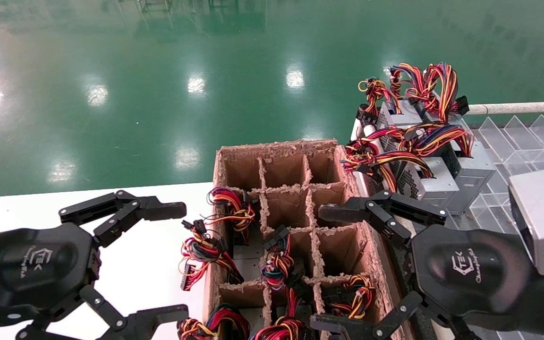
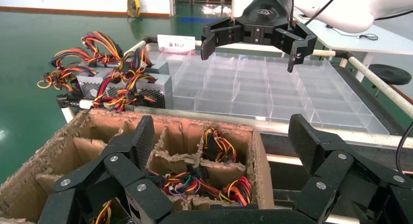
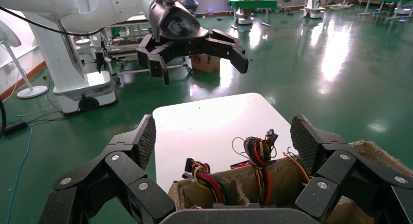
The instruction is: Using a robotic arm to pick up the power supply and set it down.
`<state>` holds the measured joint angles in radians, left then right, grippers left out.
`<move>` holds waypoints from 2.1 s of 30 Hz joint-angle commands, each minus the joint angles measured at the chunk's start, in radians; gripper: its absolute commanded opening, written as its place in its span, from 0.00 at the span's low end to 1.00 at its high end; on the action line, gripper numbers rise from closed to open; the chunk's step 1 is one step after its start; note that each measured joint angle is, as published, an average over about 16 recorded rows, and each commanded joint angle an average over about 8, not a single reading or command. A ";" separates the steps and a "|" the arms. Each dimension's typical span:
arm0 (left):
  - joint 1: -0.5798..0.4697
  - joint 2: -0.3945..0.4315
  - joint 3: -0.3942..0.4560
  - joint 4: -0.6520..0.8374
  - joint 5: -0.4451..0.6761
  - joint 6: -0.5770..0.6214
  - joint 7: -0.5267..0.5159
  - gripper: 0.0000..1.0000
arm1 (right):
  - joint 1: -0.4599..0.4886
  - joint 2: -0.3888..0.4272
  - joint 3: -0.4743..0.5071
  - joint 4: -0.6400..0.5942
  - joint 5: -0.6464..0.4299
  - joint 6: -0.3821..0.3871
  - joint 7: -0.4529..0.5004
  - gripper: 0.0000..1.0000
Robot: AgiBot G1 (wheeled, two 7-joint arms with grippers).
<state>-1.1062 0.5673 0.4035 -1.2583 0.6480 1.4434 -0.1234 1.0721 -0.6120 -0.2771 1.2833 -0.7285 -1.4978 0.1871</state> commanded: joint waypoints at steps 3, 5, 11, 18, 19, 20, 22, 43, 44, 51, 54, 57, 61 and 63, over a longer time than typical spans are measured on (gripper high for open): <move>0.000 0.000 0.000 0.000 0.000 0.000 0.000 1.00 | 0.002 0.000 -0.002 0.000 -0.001 0.002 0.000 1.00; 0.000 0.000 0.000 0.000 0.000 0.000 0.000 1.00 | 0.002 0.001 -0.002 0.000 -0.002 0.002 0.000 1.00; 0.000 0.000 0.000 0.000 0.000 0.000 0.000 1.00 | 0.003 0.001 -0.003 0.001 -0.002 0.003 0.001 1.00; 0.000 0.000 0.000 0.000 0.000 0.000 0.000 1.00 | 0.004 0.001 -0.004 0.001 -0.003 0.004 0.001 1.00; 0.000 0.000 0.000 0.000 0.000 0.000 0.000 1.00 | 0.004 0.001 -0.004 0.001 -0.003 0.004 0.001 1.00; 0.000 0.000 0.000 0.000 0.000 0.000 0.000 1.00 | 0.004 0.002 -0.004 0.001 -0.003 0.004 0.001 1.00; 0.000 0.000 0.000 0.000 0.000 0.000 0.000 1.00 | 0.004 0.002 -0.004 0.001 -0.003 0.004 0.001 1.00; 0.000 0.000 0.000 0.000 0.000 0.000 0.000 1.00 | 0.005 0.002 -0.005 0.001 -0.004 0.005 0.002 1.00; 0.000 0.000 0.000 0.000 0.000 0.000 0.000 1.00 | 0.005 0.002 -0.005 0.001 -0.004 0.006 0.002 1.00; 0.000 0.000 0.000 0.000 0.000 0.000 0.000 1.00 | 0.005 0.002 -0.005 0.001 -0.004 0.006 0.002 1.00; 0.000 0.000 0.000 0.000 0.000 0.000 0.000 1.00 | 0.005 0.002 -0.005 0.001 -0.004 0.006 0.002 1.00; 0.000 0.000 0.000 0.000 0.000 0.000 0.000 1.00 | 0.005 0.002 -0.005 0.001 -0.004 0.006 0.002 1.00; 0.000 0.000 0.000 0.000 0.000 0.000 0.000 1.00 | 0.005 0.002 -0.005 0.001 -0.004 0.006 0.002 1.00; 0.000 0.000 0.000 0.000 0.000 0.000 0.000 1.00 | 0.005 0.002 -0.005 0.001 -0.004 0.006 0.002 1.00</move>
<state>-1.1062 0.5673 0.4035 -1.2583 0.6480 1.4434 -0.1234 1.0769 -0.6103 -0.2823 1.2843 -0.7322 -1.4922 0.1887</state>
